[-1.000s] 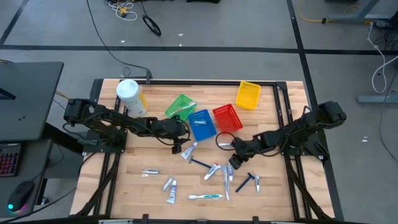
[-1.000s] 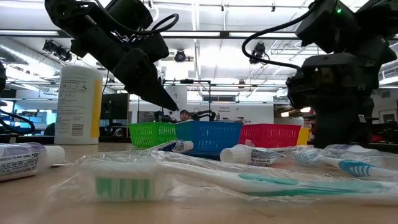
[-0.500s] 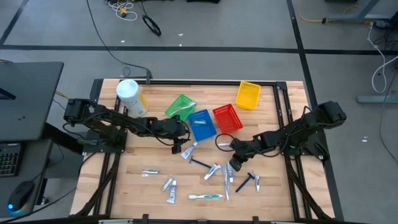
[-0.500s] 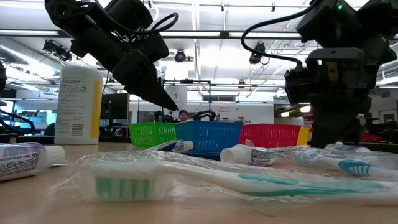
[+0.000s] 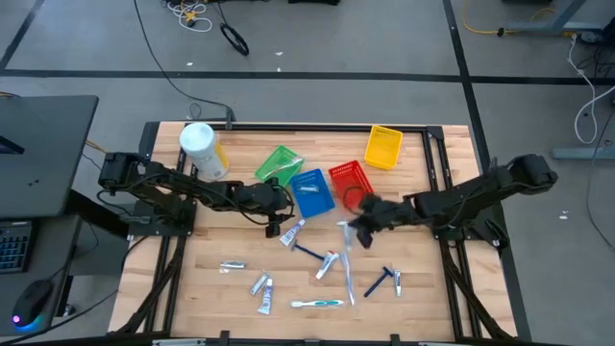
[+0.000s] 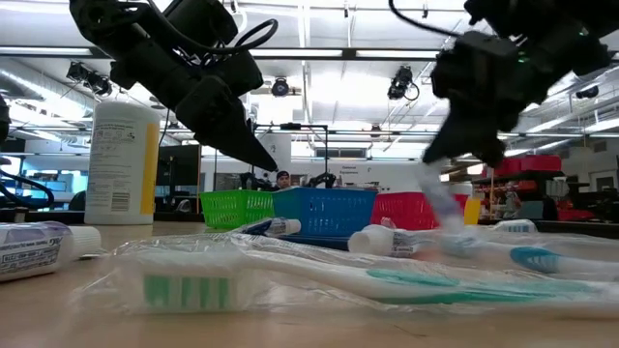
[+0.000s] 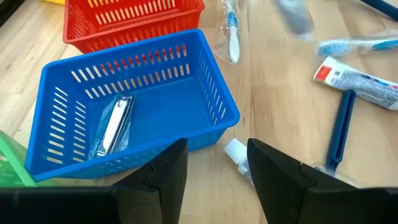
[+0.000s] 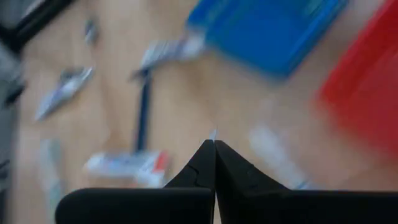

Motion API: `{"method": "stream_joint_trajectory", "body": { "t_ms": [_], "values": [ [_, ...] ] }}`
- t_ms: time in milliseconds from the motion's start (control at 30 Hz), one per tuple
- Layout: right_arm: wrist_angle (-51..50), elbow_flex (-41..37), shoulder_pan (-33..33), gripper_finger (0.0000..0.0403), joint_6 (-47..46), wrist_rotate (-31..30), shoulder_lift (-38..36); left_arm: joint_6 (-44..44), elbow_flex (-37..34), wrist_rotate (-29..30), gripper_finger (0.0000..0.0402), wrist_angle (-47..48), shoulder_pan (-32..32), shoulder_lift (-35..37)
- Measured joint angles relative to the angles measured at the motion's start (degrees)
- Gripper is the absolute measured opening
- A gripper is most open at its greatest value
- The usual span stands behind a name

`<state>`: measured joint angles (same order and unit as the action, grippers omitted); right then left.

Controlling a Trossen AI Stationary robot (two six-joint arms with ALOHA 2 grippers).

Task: Pick & Place Travel size toiletries
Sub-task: Put the middle right toothpaste into the red bin

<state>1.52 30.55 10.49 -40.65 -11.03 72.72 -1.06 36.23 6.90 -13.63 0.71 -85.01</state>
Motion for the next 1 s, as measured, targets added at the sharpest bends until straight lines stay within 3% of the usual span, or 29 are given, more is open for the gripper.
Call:
{"method": "stream_joint_trajectory", "body": {
  "t_ms": [167, 400, 633, 733, 1000],
  "values": [
    [0.2, 0.0, -5.0, 0.0001, 7.4, -12.6, -4.2, 0.0, 0.0, 0.0, 0.0176, -0.3, 0.0, 0.0],
    [7.1, 0.0, -13.2, 0.0, 18.8, -17.5, -6.4, -0.2, 0.0, 0.0, 0.0176, -0.5, 0.0, 0.0],
    [6.9, 0.0, -22.5, 0.0, 20.1, -17.3, -4.2, -0.7, 0.0, 1.5, 0.0176, -0.6, 0.0, 0.0],
    [6.0, 0.0, -25.8, 0.0, 18.7, -14.2, -1.9, -0.7, 0.0, 2.7, 0.0176, -1.0, 0.0, 0.0],
    [11.0, 0.0, -28.8, 0.0, 17.4, -10.8, 6.4, -1.8, 0.0, 3.0, 0.0176, -0.9, 0.0, 0.0]
  ]
}}
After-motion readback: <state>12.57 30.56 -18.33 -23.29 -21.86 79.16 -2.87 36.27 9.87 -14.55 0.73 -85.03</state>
